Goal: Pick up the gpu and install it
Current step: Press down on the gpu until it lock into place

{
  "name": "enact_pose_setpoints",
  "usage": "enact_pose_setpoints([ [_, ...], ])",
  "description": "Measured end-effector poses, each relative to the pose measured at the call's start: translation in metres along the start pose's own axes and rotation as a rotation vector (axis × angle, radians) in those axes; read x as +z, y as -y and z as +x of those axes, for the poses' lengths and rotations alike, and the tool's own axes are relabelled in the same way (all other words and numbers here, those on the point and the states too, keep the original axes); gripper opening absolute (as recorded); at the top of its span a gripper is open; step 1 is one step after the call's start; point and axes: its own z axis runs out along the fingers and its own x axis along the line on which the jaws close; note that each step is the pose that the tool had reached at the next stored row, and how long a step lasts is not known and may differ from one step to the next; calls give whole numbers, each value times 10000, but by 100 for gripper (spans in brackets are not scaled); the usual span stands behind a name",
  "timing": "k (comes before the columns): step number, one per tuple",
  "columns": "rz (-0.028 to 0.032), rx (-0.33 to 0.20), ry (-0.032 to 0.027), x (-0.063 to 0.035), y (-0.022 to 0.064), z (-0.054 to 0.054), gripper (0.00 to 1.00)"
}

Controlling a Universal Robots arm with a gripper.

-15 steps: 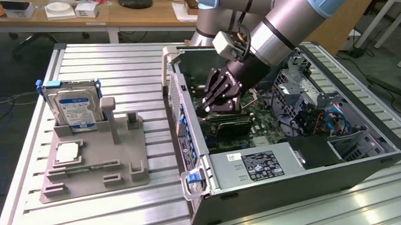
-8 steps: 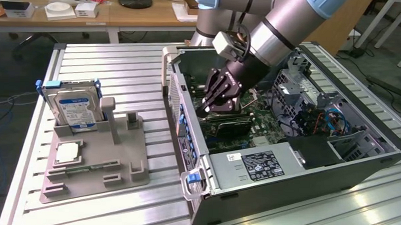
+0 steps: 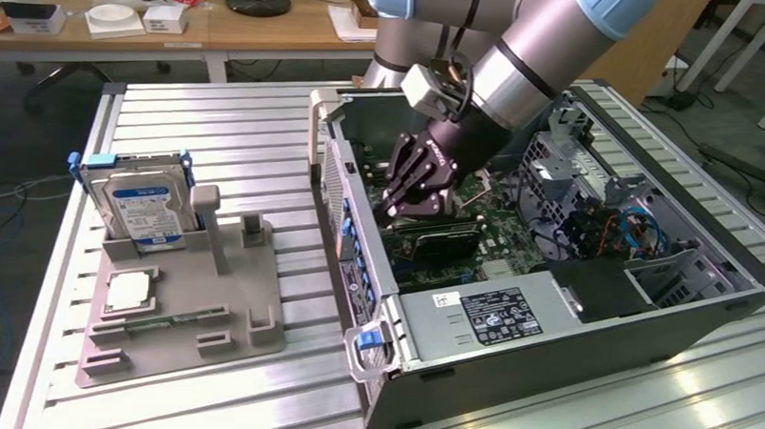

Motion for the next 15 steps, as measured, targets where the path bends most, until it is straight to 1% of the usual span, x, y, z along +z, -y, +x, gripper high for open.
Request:
enact_pose_setpoints([
  [5, 1, 0, 1, 46, 24, 1, 10],
  [8, -1, 2, 0, 47, 32, 1, 10],
  [9, -14, 2, 1, 32, 31, 0, 10],
  [10, -44, 2, 2, 7, 28, 0, 10],
  [12, -81, 2, 2, -34, 32, -1, 10],
  [14, -122, 1, 5, -45, 33, -1, 10],
  [15, -156, 1, 5, -46, 33, -1, 10],
])
